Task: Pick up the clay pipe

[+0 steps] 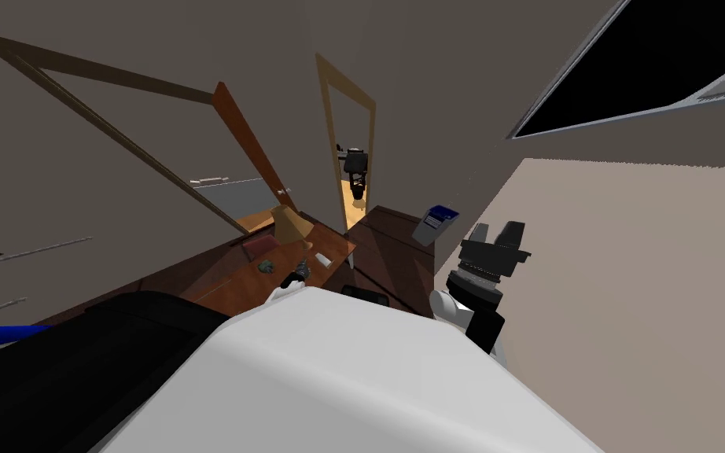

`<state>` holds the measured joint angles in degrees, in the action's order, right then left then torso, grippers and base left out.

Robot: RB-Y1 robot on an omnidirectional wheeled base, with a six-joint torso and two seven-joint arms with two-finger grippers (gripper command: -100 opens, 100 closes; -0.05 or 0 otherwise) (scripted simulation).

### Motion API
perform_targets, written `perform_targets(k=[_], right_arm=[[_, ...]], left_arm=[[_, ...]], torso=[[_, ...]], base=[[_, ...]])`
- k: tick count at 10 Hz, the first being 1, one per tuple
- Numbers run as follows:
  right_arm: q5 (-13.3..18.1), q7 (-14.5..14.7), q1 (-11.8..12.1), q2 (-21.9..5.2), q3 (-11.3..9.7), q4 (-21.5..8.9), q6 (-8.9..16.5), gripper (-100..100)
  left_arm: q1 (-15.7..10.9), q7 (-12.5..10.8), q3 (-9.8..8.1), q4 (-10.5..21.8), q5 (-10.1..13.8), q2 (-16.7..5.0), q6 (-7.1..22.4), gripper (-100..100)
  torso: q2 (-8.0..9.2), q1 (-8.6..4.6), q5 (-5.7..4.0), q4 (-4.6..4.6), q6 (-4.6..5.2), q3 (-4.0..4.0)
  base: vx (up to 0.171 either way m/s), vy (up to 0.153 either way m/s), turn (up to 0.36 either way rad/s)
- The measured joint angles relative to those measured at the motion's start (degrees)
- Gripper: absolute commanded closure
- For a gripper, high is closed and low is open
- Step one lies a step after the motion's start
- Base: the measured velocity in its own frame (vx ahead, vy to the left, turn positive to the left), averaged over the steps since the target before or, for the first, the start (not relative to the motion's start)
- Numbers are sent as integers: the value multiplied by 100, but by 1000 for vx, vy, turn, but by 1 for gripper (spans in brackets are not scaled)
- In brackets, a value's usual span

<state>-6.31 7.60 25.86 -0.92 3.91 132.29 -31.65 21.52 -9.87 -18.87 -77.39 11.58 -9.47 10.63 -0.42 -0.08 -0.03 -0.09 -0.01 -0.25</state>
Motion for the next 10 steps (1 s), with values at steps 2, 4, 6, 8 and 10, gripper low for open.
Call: perform_targets(k=[2,4,6,8,10], right_arm=[[0,0,-1,0,-1,0,0,0],[0,0,0,0,0,0,0,0],[0,0,1,0,0,0,0,0],[0,0,0,0,0,0,0,0],[0,0,0,0,0,0,0,0]], left_arm=[[-24,-48,-70,187,31,70,166,-100],[-148,-73,-106,467,60,53,191,-100],[-319,-130,-159,945,151,47,228,-100],[-337,-152,-227,1135,125,162,339,-100],[-461,-180,-255,1423,179,126,381,-100]], torso=[[-13,-11,-3,-2,5,-8],[6,-3,0,2,1,4],[-42,-23,-5,-8,2,-24],[-14,-9,-2,-4,2,-9],[-5,3,0,-1,3,-3]], base=[[100,-48,9],[132,-66,180],[198,-92,157],[108,-55,109],[142,-65,187]])
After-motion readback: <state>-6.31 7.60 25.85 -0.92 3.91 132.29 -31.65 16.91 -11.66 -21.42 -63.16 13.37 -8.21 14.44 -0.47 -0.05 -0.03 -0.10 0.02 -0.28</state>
